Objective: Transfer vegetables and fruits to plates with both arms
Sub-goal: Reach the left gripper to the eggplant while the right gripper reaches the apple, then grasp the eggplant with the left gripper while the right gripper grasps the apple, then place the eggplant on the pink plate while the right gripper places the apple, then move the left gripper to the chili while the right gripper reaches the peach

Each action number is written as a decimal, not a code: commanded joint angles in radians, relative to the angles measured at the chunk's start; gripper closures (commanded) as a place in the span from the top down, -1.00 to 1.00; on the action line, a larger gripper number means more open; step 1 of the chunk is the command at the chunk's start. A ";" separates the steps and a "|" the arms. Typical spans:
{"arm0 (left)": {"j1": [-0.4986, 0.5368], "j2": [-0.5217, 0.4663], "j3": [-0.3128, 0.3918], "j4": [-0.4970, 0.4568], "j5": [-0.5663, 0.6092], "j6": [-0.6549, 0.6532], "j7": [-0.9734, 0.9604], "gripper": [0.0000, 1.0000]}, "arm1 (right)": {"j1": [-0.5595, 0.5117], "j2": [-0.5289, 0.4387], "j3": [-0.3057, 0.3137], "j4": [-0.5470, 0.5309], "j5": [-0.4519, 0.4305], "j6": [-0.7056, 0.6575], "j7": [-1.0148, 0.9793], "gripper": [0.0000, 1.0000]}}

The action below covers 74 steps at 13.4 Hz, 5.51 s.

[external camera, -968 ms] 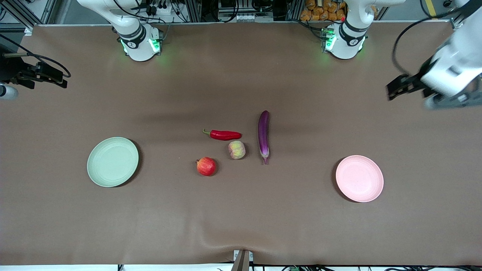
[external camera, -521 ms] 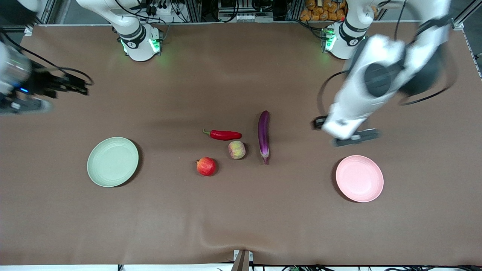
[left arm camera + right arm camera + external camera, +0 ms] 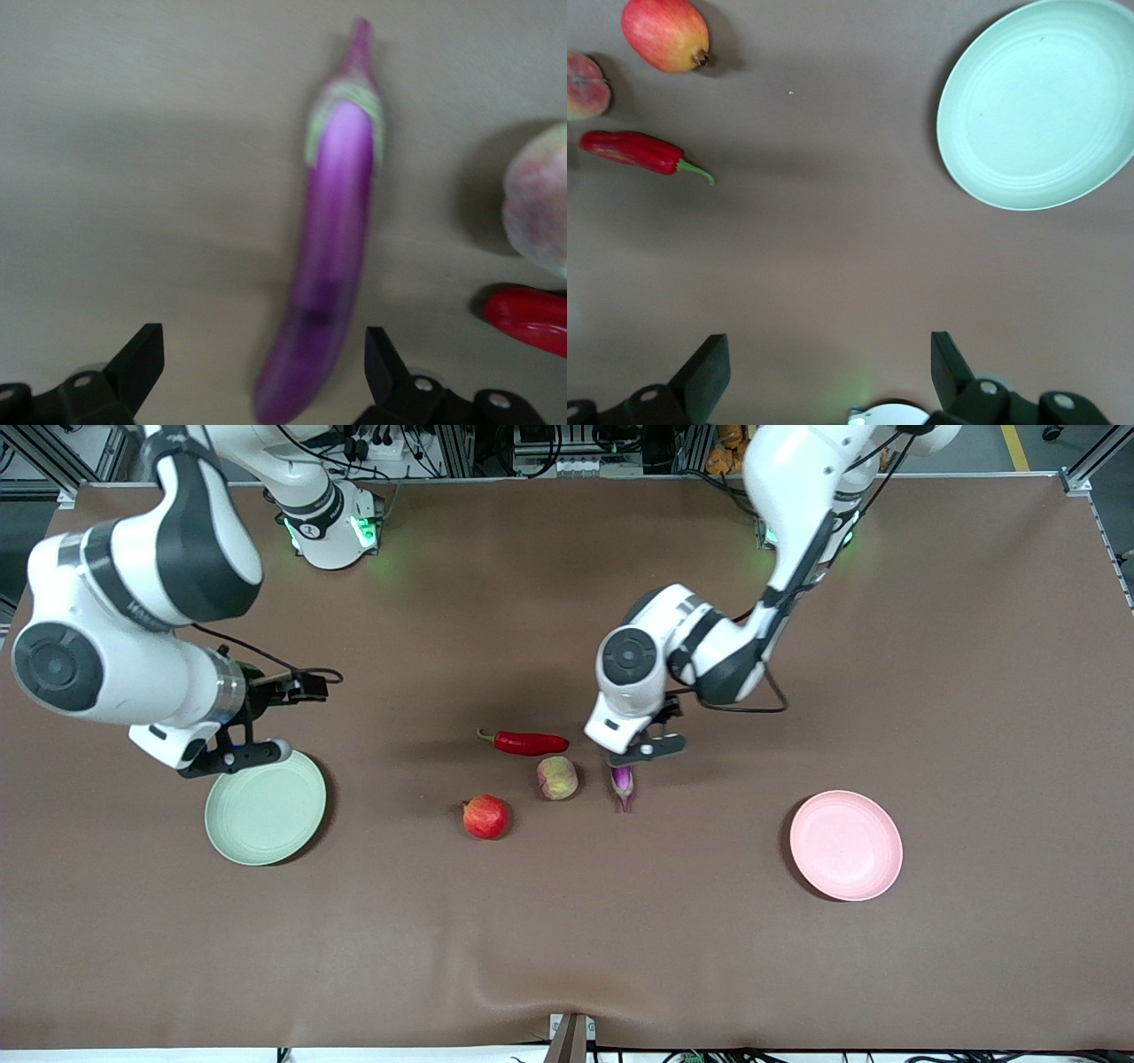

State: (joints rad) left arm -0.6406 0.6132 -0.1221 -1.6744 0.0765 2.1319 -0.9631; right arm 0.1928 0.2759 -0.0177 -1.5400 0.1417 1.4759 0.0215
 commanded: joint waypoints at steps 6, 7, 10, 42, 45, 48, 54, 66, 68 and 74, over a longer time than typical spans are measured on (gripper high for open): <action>-0.036 0.106 0.012 0.018 0.025 0.135 -0.005 -1.00 | 0.063 0.173 0.007 0.057 0.124 0.134 -0.009 1.00; -0.031 0.094 0.022 0.016 0.025 0.120 0.004 -1.00 | 0.127 0.180 0.005 0.060 0.113 0.206 -0.009 1.00; 0.095 -0.002 0.038 0.027 0.028 0.033 0.101 -1.00 | 0.189 0.264 0.007 0.061 0.113 0.419 -0.076 1.00; 0.660 -0.076 -0.046 0.078 0.057 0.056 0.590 1.00 | -0.203 0.149 -0.004 -0.255 0.032 0.474 -0.826 -0.69; 0.638 -0.075 -0.157 0.081 0.023 0.033 0.380 1.00 | -0.282 0.213 -0.004 -0.256 0.006 0.516 -1.016 -0.69; 0.506 -0.050 -0.168 0.111 0.029 0.033 0.123 1.00 | -0.320 0.264 -0.004 -0.256 -0.001 0.587 -1.218 0.38; 0.184 0.063 -0.154 0.238 0.037 0.039 -0.430 1.00 | -0.285 0.258 0.011 -0.137 0.038 0.346 -0.956 1.00; -0.169 0.318 -0.028 0.383 0.035 0.275 -1.123 1.00 | -0.017 0.354 0.021 -0.100 0.492 0.570 -0.563 1.00; -0.180 0.336 -0.011 0.381 0.034 0.278 -1.123 1.00 | 0.005 0.370 0.021 -0.100 0.530 0.618 -0.540 1.00; -0.176 0.320 -0.011 0.366 0.039 0.318 -1.114 -1.00 | -0.004 0.374 0.021 -0.111 0.814 0.564 -0.430 1.00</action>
State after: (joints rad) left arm -0.8087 0.9585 -0.1451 -1.3120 0.1124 2.4500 -2.0719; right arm 0.1915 0.6539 -0.0008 -1.6466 0.8859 2.0620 -0.4819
